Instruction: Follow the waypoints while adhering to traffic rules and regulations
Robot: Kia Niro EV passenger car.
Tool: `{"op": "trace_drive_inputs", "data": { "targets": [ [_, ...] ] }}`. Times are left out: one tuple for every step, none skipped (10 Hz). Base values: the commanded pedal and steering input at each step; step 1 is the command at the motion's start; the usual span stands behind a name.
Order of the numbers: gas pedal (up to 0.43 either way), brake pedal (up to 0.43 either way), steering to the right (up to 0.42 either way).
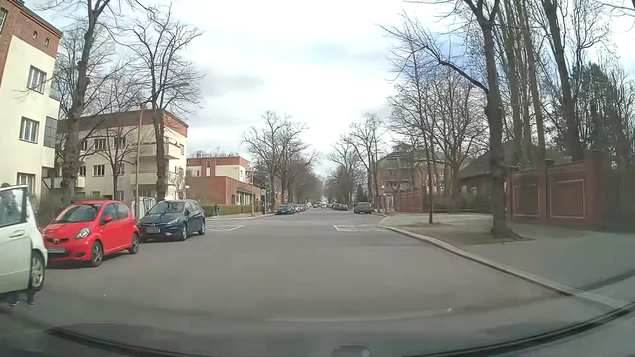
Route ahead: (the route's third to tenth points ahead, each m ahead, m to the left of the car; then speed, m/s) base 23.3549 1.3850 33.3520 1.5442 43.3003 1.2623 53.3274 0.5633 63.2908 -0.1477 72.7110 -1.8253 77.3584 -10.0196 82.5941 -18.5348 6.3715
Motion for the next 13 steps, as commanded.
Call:
{"op": "trace_drive_inputs", "data": {
  "targets": [
    [0.039, 0.0, 0.04],
    [0.039, 0.0, 0.043],
    [0.039, 0.0, 0.043],
    [0.039, 0.0, 0.042],
    [0.039, 0.0, 0.038],
    [0.039, 0.0, 0.028],
    [0.039, 0.0, 0.018],
    [0.039, 0.0, 0.014],
    [0.039, 0.0, 0.014],
    [0.039, 0.0, 0.013],
    [0.039, 0.0, 0.007],
    [0.039, 0.0, -0.004],
    [0.039, 0.0, -0.007]
  ]
}}
